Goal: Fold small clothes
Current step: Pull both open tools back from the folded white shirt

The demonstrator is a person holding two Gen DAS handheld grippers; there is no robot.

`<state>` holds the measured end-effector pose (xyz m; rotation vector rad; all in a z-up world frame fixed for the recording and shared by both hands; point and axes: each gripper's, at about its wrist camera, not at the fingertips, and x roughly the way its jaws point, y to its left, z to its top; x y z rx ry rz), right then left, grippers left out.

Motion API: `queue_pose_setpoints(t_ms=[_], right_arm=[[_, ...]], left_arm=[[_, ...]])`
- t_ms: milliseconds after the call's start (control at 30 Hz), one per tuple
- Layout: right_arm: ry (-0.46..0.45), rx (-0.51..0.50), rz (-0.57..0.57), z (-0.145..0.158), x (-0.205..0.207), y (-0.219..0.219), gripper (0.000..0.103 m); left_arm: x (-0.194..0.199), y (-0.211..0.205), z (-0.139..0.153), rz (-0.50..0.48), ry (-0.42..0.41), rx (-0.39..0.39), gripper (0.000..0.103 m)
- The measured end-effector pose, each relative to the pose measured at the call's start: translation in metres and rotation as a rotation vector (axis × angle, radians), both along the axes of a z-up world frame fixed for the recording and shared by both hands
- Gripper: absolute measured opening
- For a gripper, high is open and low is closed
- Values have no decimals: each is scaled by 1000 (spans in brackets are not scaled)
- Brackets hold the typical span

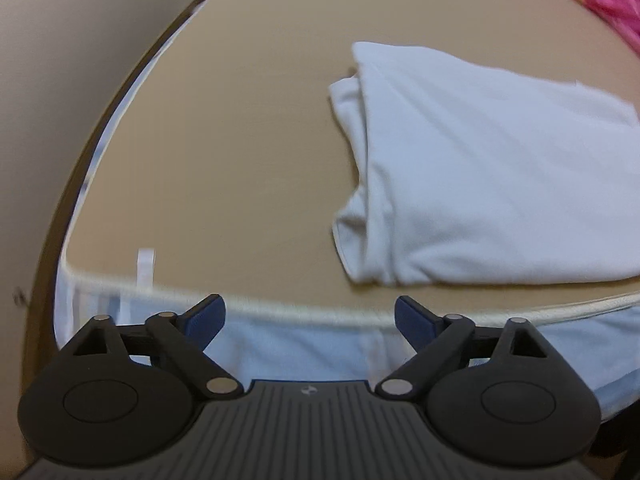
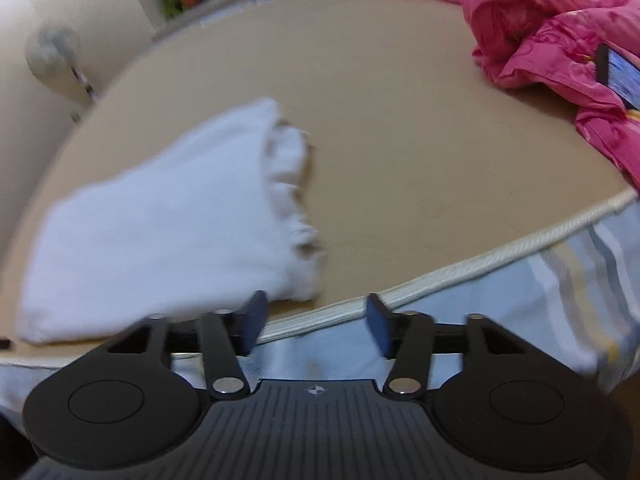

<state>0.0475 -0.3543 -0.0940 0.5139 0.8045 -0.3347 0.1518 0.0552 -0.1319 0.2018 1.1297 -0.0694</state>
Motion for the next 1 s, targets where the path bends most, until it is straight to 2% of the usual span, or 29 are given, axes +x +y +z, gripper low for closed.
queue_pose_setpoints(t_ms=[100,167,300,433,667,1000], right_arm=[[-87,-3,76,32,-12,45,83],[-121,-26,119,45,-18,74,86],[-148,-66,183,56,-22,114,87],[-151,-88,231,53,-32,137,87],[-157,-77,185,60,-48,139,87],[-154,-36,132,49,-55,128,87]], left_arm=[[-30,-5,11,48,-7,-88,102],[-52,-18,14,30,-7,-122,102],[-89,-50,29,-75,-31,-116,102],[-111,-73,34,-144,-85,-104,102],[-126,-78,51,-166,-147,-96,102],[-130,-81,54,-163,-143,-95,102]])
